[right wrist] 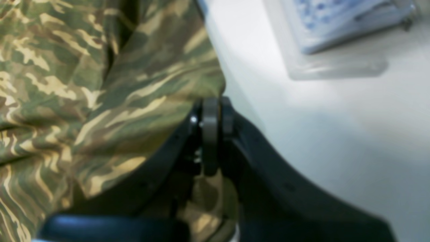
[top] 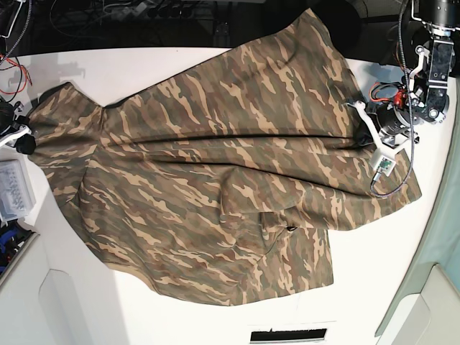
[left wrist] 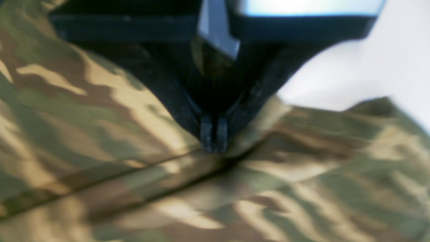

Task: Layout the t-shirt on the table in an organized manner, then fold the t-shirt properly
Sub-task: 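Grasp the shirt edge with the left gripper and drag it outward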

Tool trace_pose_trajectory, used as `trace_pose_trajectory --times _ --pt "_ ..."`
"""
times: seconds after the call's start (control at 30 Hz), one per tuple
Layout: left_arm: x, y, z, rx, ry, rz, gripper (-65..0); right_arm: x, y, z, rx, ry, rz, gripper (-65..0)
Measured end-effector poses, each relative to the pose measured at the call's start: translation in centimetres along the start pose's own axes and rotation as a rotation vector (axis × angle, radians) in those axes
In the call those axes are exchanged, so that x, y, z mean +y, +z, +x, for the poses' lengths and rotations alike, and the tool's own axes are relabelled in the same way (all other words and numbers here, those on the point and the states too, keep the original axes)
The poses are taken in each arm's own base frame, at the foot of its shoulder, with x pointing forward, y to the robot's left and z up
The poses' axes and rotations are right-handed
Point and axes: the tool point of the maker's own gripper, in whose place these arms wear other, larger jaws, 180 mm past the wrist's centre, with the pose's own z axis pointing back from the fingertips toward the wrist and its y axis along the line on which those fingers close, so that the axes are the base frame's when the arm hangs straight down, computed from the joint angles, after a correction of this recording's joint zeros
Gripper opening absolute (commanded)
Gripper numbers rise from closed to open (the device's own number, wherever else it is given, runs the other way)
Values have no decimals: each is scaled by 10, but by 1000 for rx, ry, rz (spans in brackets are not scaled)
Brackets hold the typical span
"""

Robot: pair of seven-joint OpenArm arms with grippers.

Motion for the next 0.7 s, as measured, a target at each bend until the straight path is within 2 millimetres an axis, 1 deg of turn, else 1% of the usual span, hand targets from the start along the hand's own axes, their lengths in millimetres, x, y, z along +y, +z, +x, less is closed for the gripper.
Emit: trace_pose_trajectory --times 0.07,0.1,0.2,0.27,0.33,0.43,0.5,0.57,0.6,0.63,0.7 --pt "15 0 10 16 -18 40 -650 0 0 1 -3 -2 2 -650" --pt "20 0 19 5 -19 51 -650 1 0 2 -7 -6 5 -650" --pt "32 1 47 -49 -26 72 -650 2 0 3 -15 -17 12 -650" --pt "38 2 55 -62 -23 97 -650 2 0 3 -15 -17 12 -650" --pt "38 2 54 -54 -39 97 -650 2 0 4 -15 -17 12 -650" --pt "35 1 41 4 -23 83 -650 2 0 4 -16 -17 12 -650" --pt "30 2 41 1 -10 62 -650 2 0 4 -15 -17 12 -650" --pt "23 6 43 -15 -17 48 -650 2 0 1 0 -21 10 -477" --pt "18 8 42 -21 -25 39 -650 3 1 -2 22 -39 21 -411" --pt "13 11 41 -26 -32 32 -650 6 2 -6 50 -62 41 -383" --pt "4 16 40 -34 -49 16 -650 12 8 -4 68 -91 73 -383"
